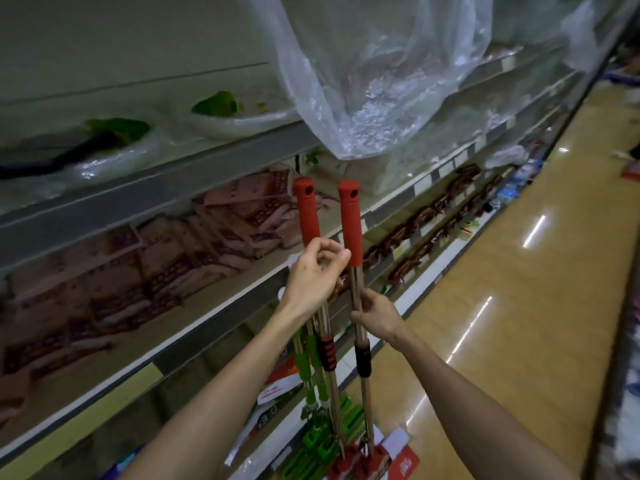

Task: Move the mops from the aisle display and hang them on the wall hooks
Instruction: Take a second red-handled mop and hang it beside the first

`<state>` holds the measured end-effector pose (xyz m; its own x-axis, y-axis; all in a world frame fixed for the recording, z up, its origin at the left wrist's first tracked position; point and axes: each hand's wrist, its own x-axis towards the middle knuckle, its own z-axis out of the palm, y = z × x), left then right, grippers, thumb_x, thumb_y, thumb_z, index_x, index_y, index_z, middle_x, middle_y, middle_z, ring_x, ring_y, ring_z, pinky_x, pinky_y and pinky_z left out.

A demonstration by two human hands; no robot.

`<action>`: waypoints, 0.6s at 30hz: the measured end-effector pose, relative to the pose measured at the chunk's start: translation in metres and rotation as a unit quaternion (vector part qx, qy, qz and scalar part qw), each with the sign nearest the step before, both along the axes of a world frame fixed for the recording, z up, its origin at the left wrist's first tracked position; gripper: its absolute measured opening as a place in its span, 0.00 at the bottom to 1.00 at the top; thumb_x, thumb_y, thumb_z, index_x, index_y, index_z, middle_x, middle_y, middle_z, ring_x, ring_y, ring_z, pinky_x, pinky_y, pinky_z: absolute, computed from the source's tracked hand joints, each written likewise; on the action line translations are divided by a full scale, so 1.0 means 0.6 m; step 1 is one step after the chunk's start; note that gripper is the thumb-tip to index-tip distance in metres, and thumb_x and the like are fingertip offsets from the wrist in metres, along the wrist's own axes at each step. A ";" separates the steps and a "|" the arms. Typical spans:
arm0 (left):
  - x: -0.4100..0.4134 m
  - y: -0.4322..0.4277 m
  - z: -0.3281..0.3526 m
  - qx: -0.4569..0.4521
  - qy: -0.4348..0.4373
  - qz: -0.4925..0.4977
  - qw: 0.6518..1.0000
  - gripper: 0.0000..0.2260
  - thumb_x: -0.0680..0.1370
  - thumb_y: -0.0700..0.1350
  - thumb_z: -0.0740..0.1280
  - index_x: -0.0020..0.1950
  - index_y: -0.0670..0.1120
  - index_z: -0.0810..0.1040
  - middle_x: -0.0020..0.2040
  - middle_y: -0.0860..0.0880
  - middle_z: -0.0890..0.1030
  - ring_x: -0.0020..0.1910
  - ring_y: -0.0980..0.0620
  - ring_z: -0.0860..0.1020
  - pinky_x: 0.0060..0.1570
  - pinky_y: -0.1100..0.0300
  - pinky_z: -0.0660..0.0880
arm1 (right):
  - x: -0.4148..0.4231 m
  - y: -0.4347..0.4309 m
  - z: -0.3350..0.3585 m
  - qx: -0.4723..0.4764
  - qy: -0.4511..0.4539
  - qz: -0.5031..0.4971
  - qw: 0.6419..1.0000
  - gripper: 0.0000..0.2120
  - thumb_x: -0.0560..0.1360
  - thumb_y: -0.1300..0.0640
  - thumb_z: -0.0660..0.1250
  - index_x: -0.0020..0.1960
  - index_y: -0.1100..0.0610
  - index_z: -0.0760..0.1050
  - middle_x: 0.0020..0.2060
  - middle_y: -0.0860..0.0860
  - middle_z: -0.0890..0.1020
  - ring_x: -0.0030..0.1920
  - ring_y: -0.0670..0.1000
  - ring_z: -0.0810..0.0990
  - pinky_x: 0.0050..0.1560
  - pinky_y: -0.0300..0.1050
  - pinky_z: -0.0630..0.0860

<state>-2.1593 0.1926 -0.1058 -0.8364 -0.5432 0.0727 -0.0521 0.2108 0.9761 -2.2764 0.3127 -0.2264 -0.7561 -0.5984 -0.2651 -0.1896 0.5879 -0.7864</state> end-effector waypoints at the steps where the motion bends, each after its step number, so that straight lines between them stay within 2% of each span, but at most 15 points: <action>1: -0.011 0.011 0.003 -0.019 0.003 -0.008 1.000 0.09 0.80 0.48 0.70 0.54 0.46 0.74 0.42 0.50 0.79 0.38 0.51 0.79 0.40 0.58 0.77 | 0.009 0.016 0.006 0.002 -0.007 -0.001 1.000 0.18 0.75 0.60 0.72 0.64 0.55 0.77 0.47 0.46 0.81 0.53 0.52 0.81 0.56 0.49 0.79; 3: -0.028 0.036 0.011 -0.034 0.029 -0.024 0.999 0.16 0.78 0.49 0.72 0.58 0.45 0.70 0.45 0.51 0.77 0.41 0.59 0.79 0.41 0.64 0.76 | 0.024 0.048 0.012 0.003 -0.012 -0.005 1.000 0.16 0.74 0.61 0.72 0.61 0.55 0.77 0.46 0.47 0.81 0.52 0.53 0.82 0.58 0.52 0.80; 5: -0.041 0.064 0.023 -0.026 0.050 -0.064 0.996 0.20 0.76 0.48 0.74 0.60 0.44 0.69 0.46 0.52 0.78 0.39 0.67 0.77 0.38 0.70 0.73 | 0.038 0.079 0.023 0.006 -0.014 -0.022 1.000 0.14 0.73 0.61 0.72 0.59 0.56 0.78 0.48 0.53 0.83 0.52 0.55 0.83 0.58 0.56 0.81; 7: -0.058 0.086 0.017 -0.040 0.046 -0.098 0.993 0.19 0.74 0.54 0.76 0.58 0.49 0.72 0.49 0.50 0.79 0.43 0.62 0.78 0.41 0.67 0.73 | 0.051 0.108 0.032 -0.004 -0.015 -0.050 0.999 0.10 0.74 0.64 0.71 0.54 0.57 0.77 0.47 0.56 0.82 0.50 0.55 0.83 0.58 0.55 0.80; 9: -0.072 0.109 0.016 -0.035 0.036 -0.147 0.988 0.14 0.72 0.59 0.76 0.49 0.55 0.76 0.49 0.46 0.81 0.46 0.50 0.81 0.47 0.56 0.78 | 0.066 0.131 0.039 -0.013 -0.012 -0.071 0.997 0.09 0.74 0.66 0.70 0.48 0.54 0.76 0.45 0.54 0.81 0.48 0.53 0.81 0.56 0.53 0.79; 10: -0.076 0.122 0.016 -0.011 0.036 -0.170 0.985 0.13 0.71 0.60 0.76 0.47 0.55 0.78 0.47 0.44 0.82 0.45 0.47 0.82 0.48 0.49 0.80 | 0.073 0.140 0.042 -0.011 -0.010 -0.080 0.997 0.10 0.74 0.66 0.70 0.48 0.52 0.75 0.45 0.53 0.81 0.47 0.52 0.81 0.55 0.52 0.79; 11: -0.080 0.135 0.015 0.015 0.040 -0.185 0.982 0.13 0.72 0.60 0.76 0.46 0.52 0.79 0.45 0.43 0.83 0.44 0.46 0.83 0.49 0.47 0.81 | 0.078 0.148 0.040 -0.005 -0.007 -0.088 0.996 0.10 0.74 0.65 0.71 0.48 0.52 0.76 0.44 0.52 0.81 0.47 0.51 0.81 0.54 0.52 0.79; 14: -0.083 0.176 0.025 0.054 0.062 -0.209 0.974 0.13 0.76 0.51 0.74 0.43 0.43 0.79 0.36 0.46 0.81 0.34 0.54 0.80 0.38 0.62 0.77 | 0.085 0.169 0.032 0.007 0.004 -0.098 0.995 0.08 0.74 0.63 0.70 0.45 0.51 0.75 0.41 0.49 0.80 0.42 0.49 0.79 0.49 0.48 0.78; 16: -0.081 0.198 0.027 0.066 0.068 -0.217 0.972 0.14 0.78 0.49 0.73 0.39 0.42 0.77 0.31 0.45 0.78 0.29 0.50 0.78 0.33 0.60 0.75 | 0.085 0.182 0.030 0.012 0.010 -0.089 0.996 0.08 0.75 0.60 0.70 0.42 0.50 0.75 0.38 0.48 0.79 0.40 0.48 0.79 0.45 0.45 0.76; 18: -0.080 0.217 0.029 0.075 0.070 -0.214 0.971 0.15 0.78 0.47 0.72 0.36 0.43 0.74 0.27 0.47 0.74 0.26 0.50 0.74 0.31 0.56 0.74 | 0.082 0.197 0.025 0.011 -0.004 -0.075 0.997 0.05 0.75 0.56 0.72 0.41 0.52 0.78 0.38 0.49 0.81 0.41 0.49 0.80 0.46 0.47 0.78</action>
